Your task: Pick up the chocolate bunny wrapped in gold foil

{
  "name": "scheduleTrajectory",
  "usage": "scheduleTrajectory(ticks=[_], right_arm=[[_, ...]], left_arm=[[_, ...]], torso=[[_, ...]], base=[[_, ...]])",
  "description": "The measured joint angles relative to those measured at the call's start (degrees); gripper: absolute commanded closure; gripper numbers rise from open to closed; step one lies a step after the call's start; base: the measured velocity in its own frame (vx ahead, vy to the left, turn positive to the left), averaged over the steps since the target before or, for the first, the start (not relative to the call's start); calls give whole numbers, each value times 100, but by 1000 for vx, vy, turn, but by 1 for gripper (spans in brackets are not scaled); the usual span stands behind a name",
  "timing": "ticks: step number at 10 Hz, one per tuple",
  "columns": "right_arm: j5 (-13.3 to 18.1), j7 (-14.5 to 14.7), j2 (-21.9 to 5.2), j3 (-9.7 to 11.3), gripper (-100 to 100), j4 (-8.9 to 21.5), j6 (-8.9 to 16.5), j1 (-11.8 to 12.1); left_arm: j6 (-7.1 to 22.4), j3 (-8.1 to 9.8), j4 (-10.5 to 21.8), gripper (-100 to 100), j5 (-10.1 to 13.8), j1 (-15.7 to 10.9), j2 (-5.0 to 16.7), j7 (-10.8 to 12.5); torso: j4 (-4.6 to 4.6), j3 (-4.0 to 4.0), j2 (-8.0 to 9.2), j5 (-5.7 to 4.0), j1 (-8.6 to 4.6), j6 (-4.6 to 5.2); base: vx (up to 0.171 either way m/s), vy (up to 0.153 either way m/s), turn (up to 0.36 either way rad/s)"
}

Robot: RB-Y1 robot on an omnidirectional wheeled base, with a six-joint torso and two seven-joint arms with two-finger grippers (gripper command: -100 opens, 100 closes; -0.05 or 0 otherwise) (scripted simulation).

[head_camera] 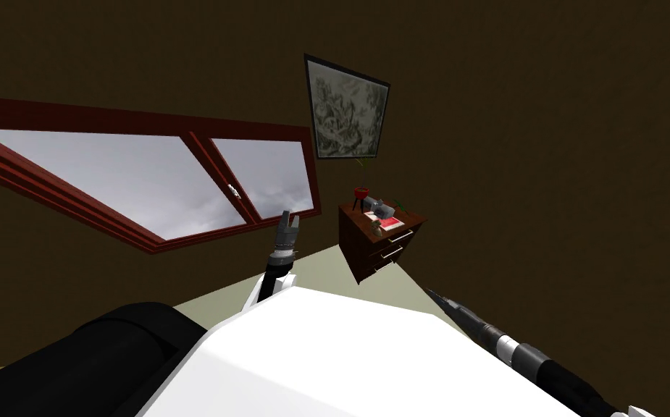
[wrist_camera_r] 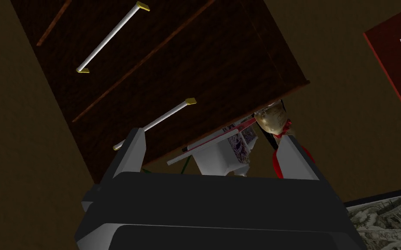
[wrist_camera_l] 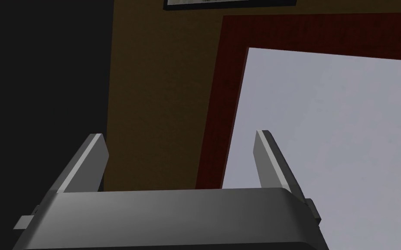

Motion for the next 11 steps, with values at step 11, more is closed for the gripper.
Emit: scheduleTrajectory(ticks=[11], right_arm=[[541, 298, -1688, 177, -100, 721, -103, -165]], left_arm=[[0, 0, 0, 0, 0, 2, 0, 0]], torso=[[-8, -20, -33, 5, 22, 2]], base=[[27, 44, 93]])
